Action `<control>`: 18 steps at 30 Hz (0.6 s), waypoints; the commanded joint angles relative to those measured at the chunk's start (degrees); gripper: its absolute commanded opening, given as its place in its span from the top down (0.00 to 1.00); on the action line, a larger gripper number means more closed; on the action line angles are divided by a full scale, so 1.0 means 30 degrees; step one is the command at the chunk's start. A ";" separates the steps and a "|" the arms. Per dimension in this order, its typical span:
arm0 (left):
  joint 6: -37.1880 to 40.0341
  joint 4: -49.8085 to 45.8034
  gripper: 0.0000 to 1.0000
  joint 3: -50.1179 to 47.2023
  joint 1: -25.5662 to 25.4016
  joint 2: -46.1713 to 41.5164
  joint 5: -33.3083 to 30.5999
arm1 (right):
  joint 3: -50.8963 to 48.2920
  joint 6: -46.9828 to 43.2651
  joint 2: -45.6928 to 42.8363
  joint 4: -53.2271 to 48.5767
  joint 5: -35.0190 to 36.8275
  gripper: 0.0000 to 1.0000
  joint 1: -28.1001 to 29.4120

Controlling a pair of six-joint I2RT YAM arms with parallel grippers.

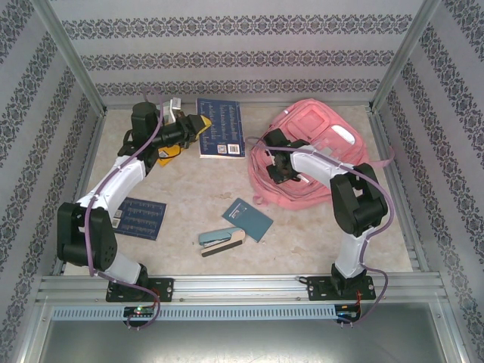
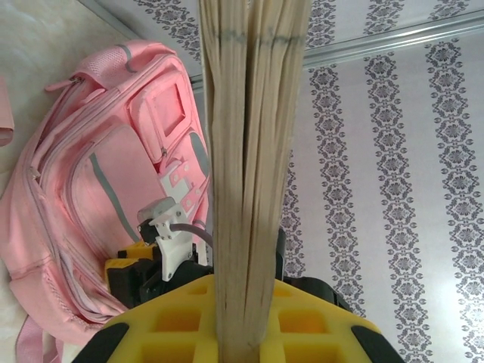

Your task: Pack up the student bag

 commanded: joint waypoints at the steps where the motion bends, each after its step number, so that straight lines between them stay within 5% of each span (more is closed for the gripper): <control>1: 0.0764 -0.0035 1.00 0.0103 0.0314 -0.0464 0.0226 | 0.0483 0.0227 0.0610 -0.0534 0.0472 0.93 -0.0046; 2: 0.0837 -0.0140 1.00 0.0155 0.0305 -0.0415 0.0218 | 0.0663 0.0270 0.0570 -0.0661 0.0377 1.00 -0.0046; 18: 0.1866 -0.0970 1.00 0.0265 -0.0134 0.0874 -0.1293 | 0.7142 0.3610 -0.2854 -0.1889 -0.5705 1.00 -0.2323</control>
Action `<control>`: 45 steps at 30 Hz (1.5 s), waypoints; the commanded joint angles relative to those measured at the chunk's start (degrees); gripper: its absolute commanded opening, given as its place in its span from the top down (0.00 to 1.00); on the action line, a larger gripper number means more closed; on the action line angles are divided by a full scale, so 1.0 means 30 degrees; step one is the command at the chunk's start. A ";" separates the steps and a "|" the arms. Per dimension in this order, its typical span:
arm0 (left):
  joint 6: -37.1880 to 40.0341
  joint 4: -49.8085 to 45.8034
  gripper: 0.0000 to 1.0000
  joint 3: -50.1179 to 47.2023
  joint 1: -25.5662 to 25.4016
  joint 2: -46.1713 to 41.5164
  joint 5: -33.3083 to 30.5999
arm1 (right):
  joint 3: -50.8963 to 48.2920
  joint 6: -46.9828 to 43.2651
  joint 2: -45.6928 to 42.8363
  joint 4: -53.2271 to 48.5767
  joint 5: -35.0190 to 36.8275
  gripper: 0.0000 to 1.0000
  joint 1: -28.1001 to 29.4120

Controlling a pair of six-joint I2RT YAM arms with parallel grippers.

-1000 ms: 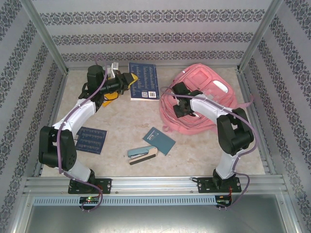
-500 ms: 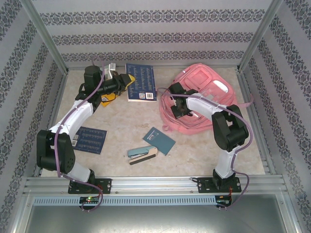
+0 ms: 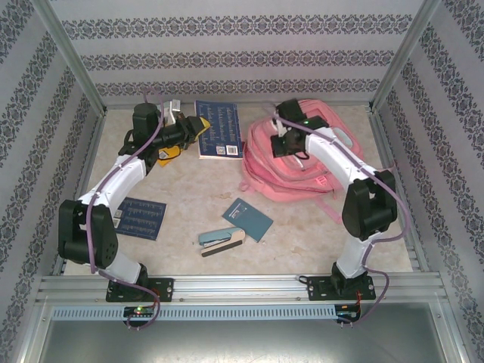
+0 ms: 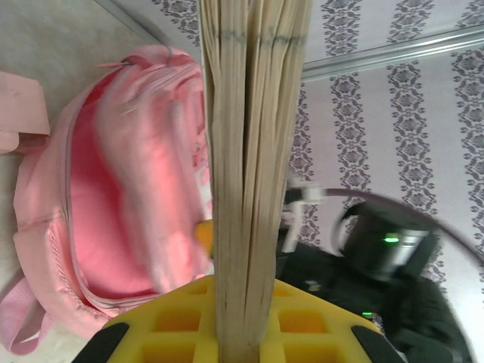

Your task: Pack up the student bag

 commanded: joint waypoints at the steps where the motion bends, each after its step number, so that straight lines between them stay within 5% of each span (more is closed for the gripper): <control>1: 0.1029 -0.0364 1.00 0.0309 -0.0366 0.0549 -0.0751 | 0.2069 0.1705 -0.1357 0.0212 -0.2496 1.00 -0.0692; 17: -0.0974 0.2805 1.00 0.2659 -0.4102 0.5322 -0.4077 | 0.5175 0.6806 -0.1622 0.2600 -1.0774 1.00 -0.3331; 26: -0.2419 0.4047 1.00 0.6449 -0.6234 0.9489 -0.5412 | 0.5340 0.7647 -0.1660 0.3566 -1.2914 1.00 -0.4040; 43: 0.1041 -0.6309 1.00 1.8257 -1.0719 1.7771 -0.9724 | 0.5569 0.7859 -0.1359 0.3874 -1.3704 1.00 -0.4498; 45: 0.1187 -0.7096 0.86 1.9155 -1.0856 1.8414 -0.9764 | 0.5374 0.7706 -0.1475 0.3874 -1.3585 1.00 -0.4609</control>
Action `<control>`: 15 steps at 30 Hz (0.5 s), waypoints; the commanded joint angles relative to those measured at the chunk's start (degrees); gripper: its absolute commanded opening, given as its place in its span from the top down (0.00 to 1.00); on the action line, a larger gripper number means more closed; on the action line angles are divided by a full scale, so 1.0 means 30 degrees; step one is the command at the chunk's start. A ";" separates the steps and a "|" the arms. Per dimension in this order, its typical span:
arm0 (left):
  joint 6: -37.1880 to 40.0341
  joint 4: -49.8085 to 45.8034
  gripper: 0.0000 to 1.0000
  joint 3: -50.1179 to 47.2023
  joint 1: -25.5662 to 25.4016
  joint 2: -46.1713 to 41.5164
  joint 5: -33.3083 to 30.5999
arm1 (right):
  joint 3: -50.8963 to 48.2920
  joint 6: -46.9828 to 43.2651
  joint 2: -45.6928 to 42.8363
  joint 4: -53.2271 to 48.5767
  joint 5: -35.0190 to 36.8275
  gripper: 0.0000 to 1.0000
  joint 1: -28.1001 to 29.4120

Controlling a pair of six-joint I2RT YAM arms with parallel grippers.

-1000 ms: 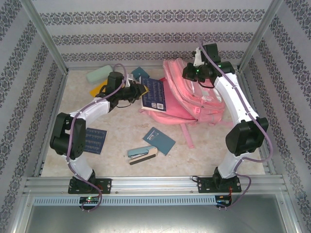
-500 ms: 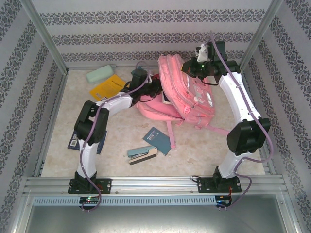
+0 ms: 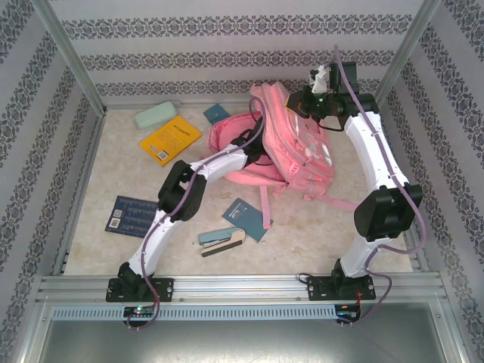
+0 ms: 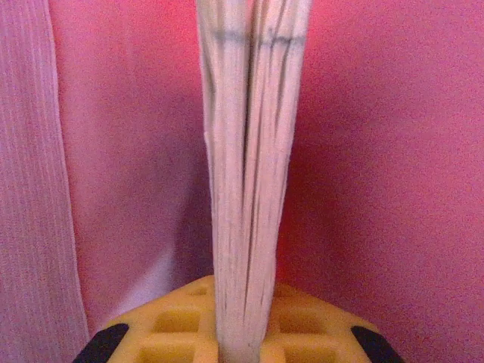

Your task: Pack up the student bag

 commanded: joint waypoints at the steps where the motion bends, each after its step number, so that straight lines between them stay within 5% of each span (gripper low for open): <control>1: 0.0956 -0.2798 0.73 0.1577 -0.0438 0.0863 -0.0508 | 0.0702 -0.0053 -0.0695 0.2304 -0.1552 1.00 -0.0129; 4: 0.1485 -0.3599 0.39 0.1479 -0.0308 0.0527 -0.0589 | 0.0013 -0.0350 -0.1020 0.2218 -0.1338 1.00 -0.0471; 7: 0.2141 -0.4092 0.19 0.0855 -0.0067 -0.0622 -0.0783 | -0.0971 -0.1040 -0.1483 0.1960 -0.0873 1.00 -0.0766; 15: 0.2918 -0.3666 0.10 -0.3858 0.1135 -0.5825 -0.0674 | -0.4066 -0.2454 -0.2848 0.1877 -0.0127 1.00 -0.1800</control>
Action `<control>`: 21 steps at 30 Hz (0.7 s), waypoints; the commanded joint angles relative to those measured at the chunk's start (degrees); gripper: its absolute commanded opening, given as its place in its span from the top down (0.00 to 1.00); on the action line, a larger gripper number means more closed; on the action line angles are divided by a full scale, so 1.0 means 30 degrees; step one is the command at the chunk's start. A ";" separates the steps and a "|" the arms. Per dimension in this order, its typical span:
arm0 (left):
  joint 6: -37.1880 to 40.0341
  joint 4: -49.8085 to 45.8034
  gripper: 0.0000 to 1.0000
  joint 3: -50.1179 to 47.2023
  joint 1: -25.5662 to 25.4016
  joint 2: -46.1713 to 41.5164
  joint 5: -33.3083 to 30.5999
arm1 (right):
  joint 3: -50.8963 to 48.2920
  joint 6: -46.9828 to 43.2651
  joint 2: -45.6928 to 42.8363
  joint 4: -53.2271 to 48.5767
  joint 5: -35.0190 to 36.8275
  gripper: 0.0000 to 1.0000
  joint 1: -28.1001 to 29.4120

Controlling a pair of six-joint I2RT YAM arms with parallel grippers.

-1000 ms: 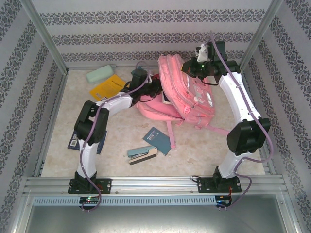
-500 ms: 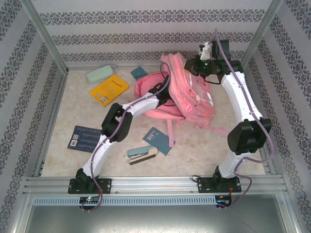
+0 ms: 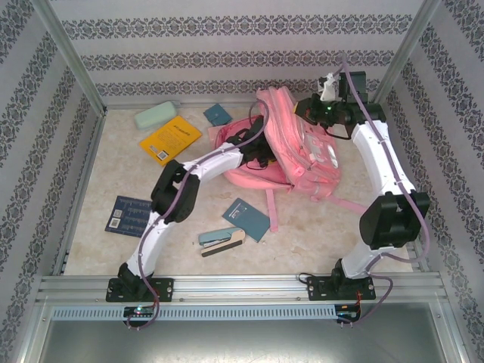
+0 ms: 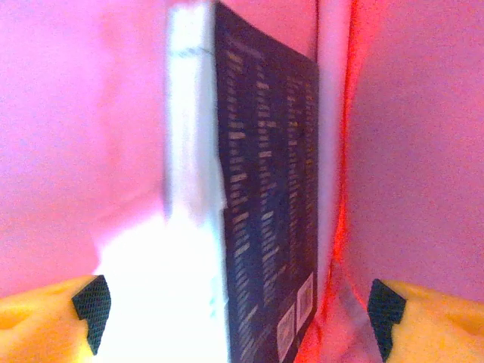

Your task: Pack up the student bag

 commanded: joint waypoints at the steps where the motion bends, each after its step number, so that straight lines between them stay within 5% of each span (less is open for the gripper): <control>1: 0.1080 -0.0104 0.10 -0.1684 0.0800 -0.3536 -0.0214 | -0.1047 -0.1437 -0.1202 0.0571 0.0295 1.00 -0.0526; 12: 0.3496 -0.1609 0.14 -0.7999 0.3614 -1.0436 -0.0545 | -0.3707 -0.2786 -0.1954 0.0726 0.0833 1.00 -0.0588; 21: 0.7256 -0.3945 0.16 -1.0118 0.8592 -1.2162 -0.1624 | -0.4639 -0.3233 -0.1854 0.0733 0.1822 1.00 0.0074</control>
